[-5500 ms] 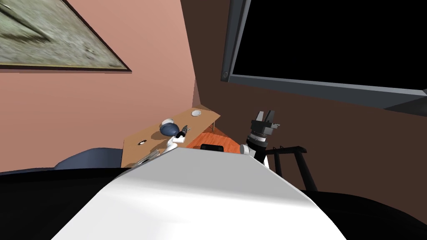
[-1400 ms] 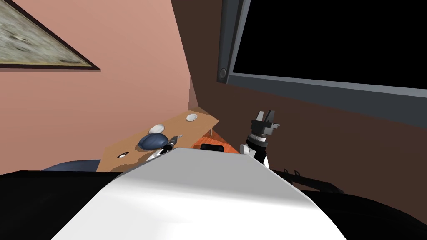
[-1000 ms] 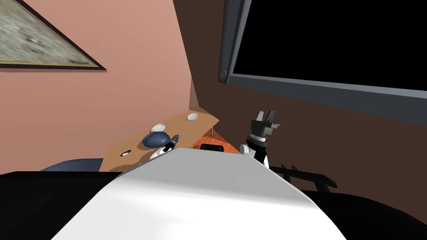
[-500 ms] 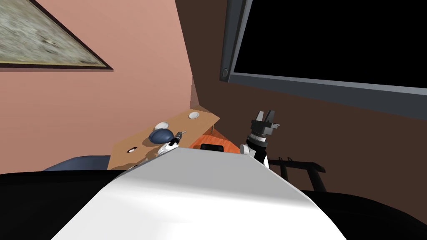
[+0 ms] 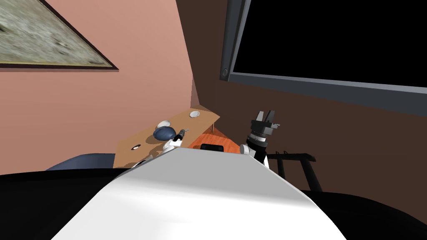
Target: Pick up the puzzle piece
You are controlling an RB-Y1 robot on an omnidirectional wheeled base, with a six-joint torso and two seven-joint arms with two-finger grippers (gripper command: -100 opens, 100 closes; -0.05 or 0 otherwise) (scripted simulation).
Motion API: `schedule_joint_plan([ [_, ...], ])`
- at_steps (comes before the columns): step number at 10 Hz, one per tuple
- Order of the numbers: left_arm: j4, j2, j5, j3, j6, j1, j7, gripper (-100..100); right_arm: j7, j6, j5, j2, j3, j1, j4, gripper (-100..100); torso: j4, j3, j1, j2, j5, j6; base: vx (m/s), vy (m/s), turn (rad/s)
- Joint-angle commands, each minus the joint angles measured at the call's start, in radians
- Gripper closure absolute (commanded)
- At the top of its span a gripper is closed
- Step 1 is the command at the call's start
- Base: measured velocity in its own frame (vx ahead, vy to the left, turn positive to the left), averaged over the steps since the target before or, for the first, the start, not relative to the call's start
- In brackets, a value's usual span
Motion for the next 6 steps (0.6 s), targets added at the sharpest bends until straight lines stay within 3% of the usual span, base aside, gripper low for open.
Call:
schedule_joint_plan([
  [1,-0.036,-0.015,0.019,0.001,0.050,-0.002,-0.035,100,0.000,0.000,0.000,0.000,0.000,0.000,0.000,0,0.000,0.000,0.000,0.000,0.000,0.000,-0.131,0.068,-0.049],
  [2,-0.036,-0.015,0.019,0.001,0.062,-0.002,-0.035,100,0.000,0.000,0.000,0.000,0.000,0.000,0.000,0,-0.001,0.000,0.000,0.000,0.000,-0.002,-0.059,0.020,0.011],
  [3,-0.065,-0.034,0.058,-0.005,0.094,-0.030,-0.081,100,0.000,0.000,0.000,0.000,0.000,0.000,0.000,0,-0.001,-0.002,-0.002,-0.003,0.000,-0.002,-0.097,0.014,-0.020],
  [4,-0.065,-0.034,0.058,-0.005,0.125,-0.030,-0.084,100,0.000,0.000,0.000,0.000,0.000,0.000,0.000,0,0.000,-0.001,-0.004,-0.002,0.000,0.000,-0.095,0.026,-0.065],
  [5,-0.075,-0.027,0.056,-0.007,0.116,-0.025,-0.072,100,0.000,0.000,0.000,0.000,0.000,0.000,0.000,0,-0.001,-0.001,-0.003,-0.002,0.000,-0.001,-0.034,0.011,-0.016],
  [6,-0.074,-0.028,0.057,-0.008,0.120,-0.026,-0.075,0,0.000,0.000,0.000,0.000,0.000,0.000,0.000,0,-0.001,-0.003,-0.003,-0.005,-0.001,-0.002,-0.008,0.001,0.003],
])
